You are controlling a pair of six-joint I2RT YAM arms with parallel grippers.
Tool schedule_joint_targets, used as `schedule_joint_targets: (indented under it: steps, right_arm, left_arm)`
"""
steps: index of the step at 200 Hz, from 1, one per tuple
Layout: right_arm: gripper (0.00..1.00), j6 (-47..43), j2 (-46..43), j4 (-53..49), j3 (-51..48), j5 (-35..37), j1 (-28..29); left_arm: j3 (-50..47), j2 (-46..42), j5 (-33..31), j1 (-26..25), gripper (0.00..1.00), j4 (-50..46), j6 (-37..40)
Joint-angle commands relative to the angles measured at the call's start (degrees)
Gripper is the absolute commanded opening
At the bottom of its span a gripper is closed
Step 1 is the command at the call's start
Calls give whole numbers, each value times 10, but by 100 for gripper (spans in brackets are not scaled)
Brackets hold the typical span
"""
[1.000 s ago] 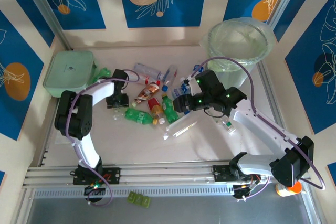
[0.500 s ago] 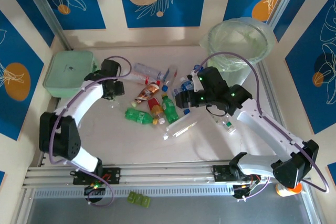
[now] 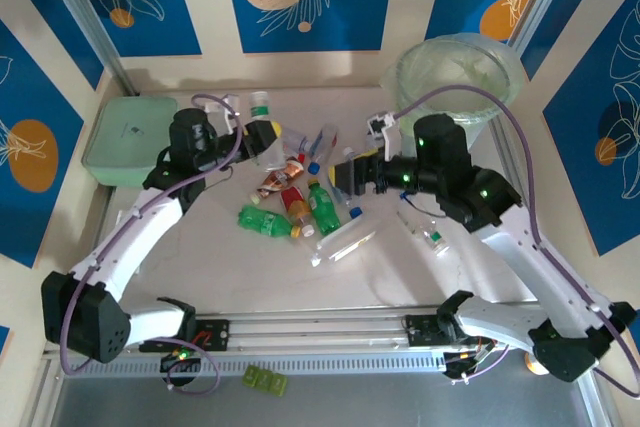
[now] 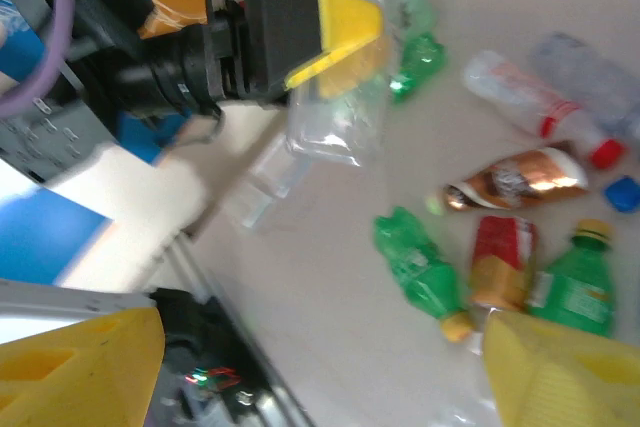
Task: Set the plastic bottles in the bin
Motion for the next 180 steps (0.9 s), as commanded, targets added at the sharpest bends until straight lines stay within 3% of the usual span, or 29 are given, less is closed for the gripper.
schedule_joint_targets:
  steps: [1,51,83,128,153,180]
  right_arm:
    - [84,73,23,60,8,-152,-38]
    - [85,57,23,35,44,-161,-83]
    - [87,76,30,77,36,-217,-112]
    - [89,79,63,119,83,-228,-114]
    - [84,93,92,153,100,-246,-101]
    - [65,101,104,183,97,-249,-79]
  left_arm:
    - [15,0,113,-44,48,159,-66]
    - [76,4,134,-93,47,88,31]
    - [75,25,193,-115,46,161,-1]
    - [69,42,230,-160,46,217,-32]
    - [72,51,231,-173,45,223,-38]
    - [73,58,230,-173,42,229,-48]
